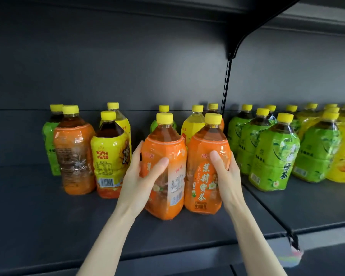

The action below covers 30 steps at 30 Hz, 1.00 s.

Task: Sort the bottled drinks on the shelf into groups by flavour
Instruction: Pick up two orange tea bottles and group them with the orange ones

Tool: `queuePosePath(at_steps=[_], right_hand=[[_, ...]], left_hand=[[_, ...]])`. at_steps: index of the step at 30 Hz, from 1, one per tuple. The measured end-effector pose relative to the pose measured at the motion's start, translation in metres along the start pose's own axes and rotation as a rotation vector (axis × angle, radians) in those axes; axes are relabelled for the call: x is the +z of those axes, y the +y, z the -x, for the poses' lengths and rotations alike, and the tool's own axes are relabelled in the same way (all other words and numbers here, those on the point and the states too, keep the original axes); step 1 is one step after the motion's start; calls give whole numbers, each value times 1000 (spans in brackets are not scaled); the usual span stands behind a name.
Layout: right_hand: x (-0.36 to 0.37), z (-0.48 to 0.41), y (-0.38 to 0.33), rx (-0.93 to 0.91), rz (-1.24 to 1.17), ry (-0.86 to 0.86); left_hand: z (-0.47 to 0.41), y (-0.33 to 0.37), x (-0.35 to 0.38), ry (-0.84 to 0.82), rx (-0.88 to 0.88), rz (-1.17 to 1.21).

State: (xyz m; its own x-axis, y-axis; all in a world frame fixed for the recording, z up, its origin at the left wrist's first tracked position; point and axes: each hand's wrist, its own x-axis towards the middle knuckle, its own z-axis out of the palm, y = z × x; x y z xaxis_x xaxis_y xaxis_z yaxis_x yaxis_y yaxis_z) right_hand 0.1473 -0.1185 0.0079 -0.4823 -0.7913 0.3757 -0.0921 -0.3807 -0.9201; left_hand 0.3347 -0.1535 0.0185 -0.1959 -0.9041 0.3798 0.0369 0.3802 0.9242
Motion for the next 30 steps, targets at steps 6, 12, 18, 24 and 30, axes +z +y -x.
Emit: queuePosePath(at_steps=[6,12,18,24,30], right_hand=[[-2,18,-5,35,-22,43],[-3,39,-18,-14,17,123],[-42,58,-40,-30,82,211],[-121,76,-71,-57,105,354],[-245,113,-93,-43,177,469]], left_hand=[[20,-1,8,87,-89,-102],[29,7,24,164,20,28],[44,24,51,150,76,-1],[66,47,119,19,110,47],[118,58,235,-91,100,99]])
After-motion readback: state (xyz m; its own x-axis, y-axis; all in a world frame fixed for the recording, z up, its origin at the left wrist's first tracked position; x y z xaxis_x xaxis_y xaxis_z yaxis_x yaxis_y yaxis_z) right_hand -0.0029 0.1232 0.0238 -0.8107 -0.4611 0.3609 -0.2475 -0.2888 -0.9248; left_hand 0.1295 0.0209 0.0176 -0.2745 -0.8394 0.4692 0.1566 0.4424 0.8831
